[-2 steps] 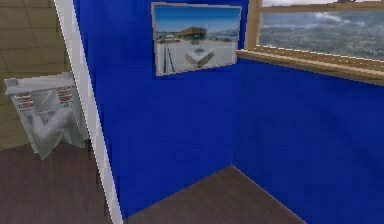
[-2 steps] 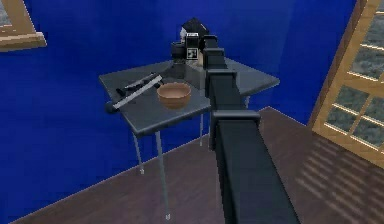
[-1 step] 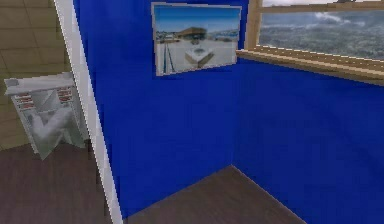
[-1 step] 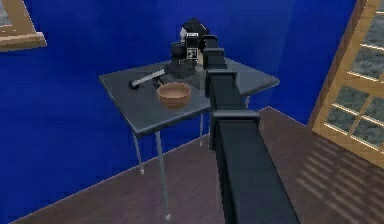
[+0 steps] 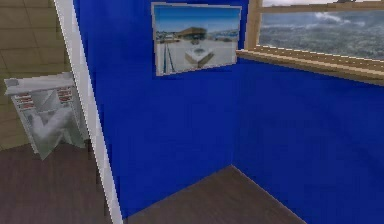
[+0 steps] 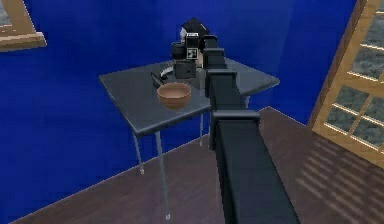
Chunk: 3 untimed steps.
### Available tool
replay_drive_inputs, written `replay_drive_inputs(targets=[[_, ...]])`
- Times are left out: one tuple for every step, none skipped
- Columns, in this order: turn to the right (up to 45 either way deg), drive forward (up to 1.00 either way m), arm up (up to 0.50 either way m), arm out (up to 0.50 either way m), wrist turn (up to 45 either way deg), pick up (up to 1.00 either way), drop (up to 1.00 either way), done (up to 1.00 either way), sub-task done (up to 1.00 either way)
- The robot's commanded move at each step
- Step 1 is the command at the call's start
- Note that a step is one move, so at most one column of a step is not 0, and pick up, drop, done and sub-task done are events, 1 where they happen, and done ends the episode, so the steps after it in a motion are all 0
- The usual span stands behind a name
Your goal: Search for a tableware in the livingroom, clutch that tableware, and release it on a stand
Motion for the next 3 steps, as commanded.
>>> replay_drive_inputs(targets=[[0.0,0.0,-0.1,0.0,0.0,0.0,0.0,0.0,0.0],[0.0,0.0,0.0,0.0,0.0,1.0,0.0,0.0,0.0],[0.0,0.0,0.1,0.0,0.0,0.0,0.0,0.0,0.0]])
